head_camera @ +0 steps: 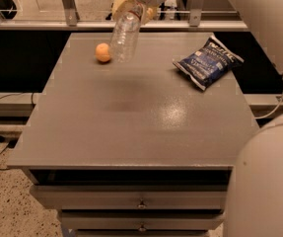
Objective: Move water bottle near orange
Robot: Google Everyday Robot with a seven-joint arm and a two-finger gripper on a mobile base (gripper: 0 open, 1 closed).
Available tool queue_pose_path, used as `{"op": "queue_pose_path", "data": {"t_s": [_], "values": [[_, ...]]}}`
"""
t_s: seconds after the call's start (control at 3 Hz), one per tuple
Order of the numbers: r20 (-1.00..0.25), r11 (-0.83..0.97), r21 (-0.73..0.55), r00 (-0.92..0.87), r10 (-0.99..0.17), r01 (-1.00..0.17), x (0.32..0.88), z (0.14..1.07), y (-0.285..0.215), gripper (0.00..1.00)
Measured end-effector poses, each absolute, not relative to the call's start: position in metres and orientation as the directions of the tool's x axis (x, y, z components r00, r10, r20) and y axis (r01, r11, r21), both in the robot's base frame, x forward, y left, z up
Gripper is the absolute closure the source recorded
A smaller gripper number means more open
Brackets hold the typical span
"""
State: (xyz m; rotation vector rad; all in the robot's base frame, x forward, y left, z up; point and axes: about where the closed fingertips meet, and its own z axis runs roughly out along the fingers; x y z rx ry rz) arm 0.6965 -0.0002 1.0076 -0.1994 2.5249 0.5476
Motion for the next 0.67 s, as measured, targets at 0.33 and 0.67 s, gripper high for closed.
{"op": "queue_pose_path", "data": {"t_s": [0.33, 0.67], "values": [[-0.542, 0.895, 0.392, -0.84, 0.038, -0.212, 0.728, 1.0, 0.014, 1.0], [-0.521, 0.898, 0.409, -0.849, 0.087, -0.16, 0.758, 0.98, 0.028, 1.0]]}}
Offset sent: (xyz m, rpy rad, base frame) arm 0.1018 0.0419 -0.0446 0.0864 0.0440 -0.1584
